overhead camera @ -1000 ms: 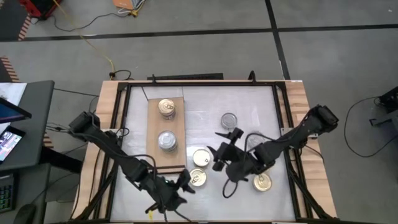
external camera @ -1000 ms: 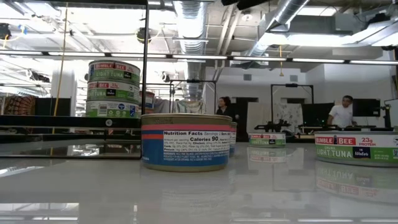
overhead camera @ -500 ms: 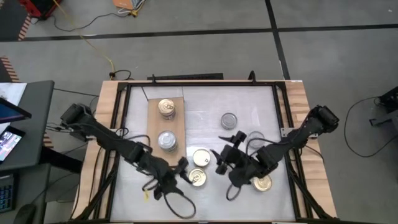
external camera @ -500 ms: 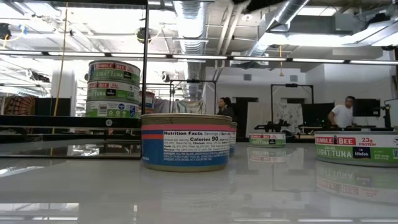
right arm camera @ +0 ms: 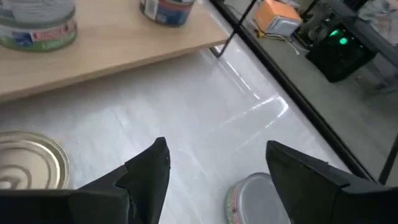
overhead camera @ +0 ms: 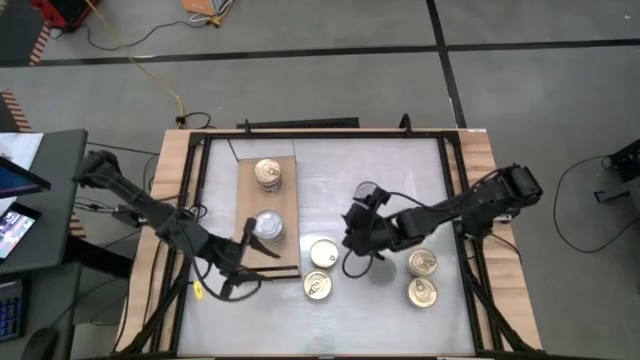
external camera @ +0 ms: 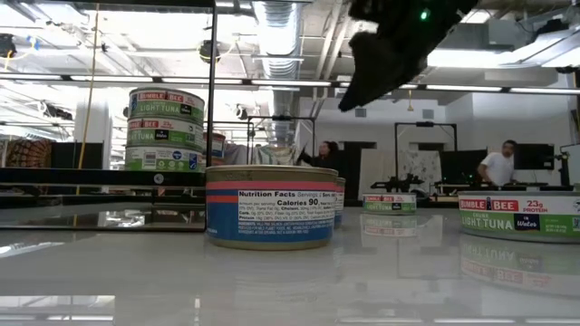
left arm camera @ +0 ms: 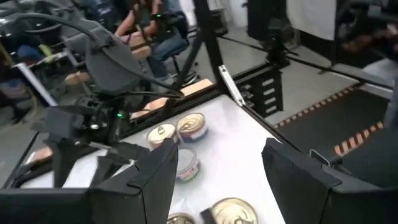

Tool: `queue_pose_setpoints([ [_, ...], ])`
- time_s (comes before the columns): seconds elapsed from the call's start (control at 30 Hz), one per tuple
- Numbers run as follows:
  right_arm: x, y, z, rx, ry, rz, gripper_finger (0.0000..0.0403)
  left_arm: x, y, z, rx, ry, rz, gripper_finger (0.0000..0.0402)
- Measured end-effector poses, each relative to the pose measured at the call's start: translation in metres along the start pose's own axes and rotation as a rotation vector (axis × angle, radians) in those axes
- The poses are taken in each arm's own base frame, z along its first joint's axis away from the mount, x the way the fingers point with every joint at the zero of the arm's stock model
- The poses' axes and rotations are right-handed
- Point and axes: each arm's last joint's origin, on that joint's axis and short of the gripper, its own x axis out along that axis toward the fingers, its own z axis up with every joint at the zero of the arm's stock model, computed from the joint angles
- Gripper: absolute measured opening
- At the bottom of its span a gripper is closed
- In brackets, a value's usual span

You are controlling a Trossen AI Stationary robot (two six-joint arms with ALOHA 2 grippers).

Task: Stack canned seafood by type on shelf
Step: Stack the green tuna can on top of the other green tuna can on the shelf

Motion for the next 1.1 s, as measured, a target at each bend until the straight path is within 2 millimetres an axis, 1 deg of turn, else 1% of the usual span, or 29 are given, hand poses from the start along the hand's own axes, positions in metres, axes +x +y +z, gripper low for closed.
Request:
queue_pose_setpoints([
  [0.1,0.017,-0.009,-0.007,-0.027,0.045,-0.008,0.0291,-0.007,0.004,0.001,-0.012,-0.011,0.064,0.0224],
  [0.2,0.036,-0.025,-0.016,-0.022,0.118,-0.039,0.0291,-0.009,0.009,0.003,-0.007,-0.011,0.182,0.0224],
  [0.27,0.048,-0.035,-0.026,-0.027,0.172,-0.062,0.0290,-0.009,0.011,0.003,-0.008,0.008,0.256,0.0224],
  [0.33,0.055,-0.041,-0.035,-0.045,0.221,-0.081,0.0289,-0.010,0.012,0.002,-0.004,0.028,0.303,0.0224],
  [0.43,0.061,-0.045,-0.048,-0.085,0.287,-0.092,0.0284,-0.010,0.012,0.000,0.015,0.051,0.312,0.0224],
  [0.5,0.062,-0.043,-0.054,-0.096,0.317,-0.075,0.0279,-0.010,0.012,-0.002,-0.013,0.065,0.309,0.0224],
  [0.6,0.064,-0.041,-0.057,-0.089,0.341,-0.028,0.0271,-0.010,0.012,-0.001,-0.062,0.047,0.313,0.0224],
  [0.67,0.066,-0.039,-0.060,-0.107,0.351,-0.031,0.0264,-0.010,0.012,0.000,-0.078,0.032,0.317,0.0224],
  [0.83,0.081,-0.035,-0.070,-0.140,0.365,-0.034,0.0239,-0.013,0.009,0.003,-0.105,0.008,0.296,0.0224],
  [0.93,0.086,-0.031,-0.076,-0.169,0.365,-0.026,0.0219,-0.018,0.007,0.006,-0.099,-0.006,0.288,0.0224],
  [1.0,0.089,-0.032,-0.080,-0.195,0.374,-0.075,0.0202,-0.021,0.006,0.008,-0.090,-0.011,0.290,0.0224],
  [1.1,0.092,-0.031,-0.086,-0.237,0.386,-0.129,0.0166,-0.026,0.006,0.009,-0.084,-0.004,0.304,0.0224],
])
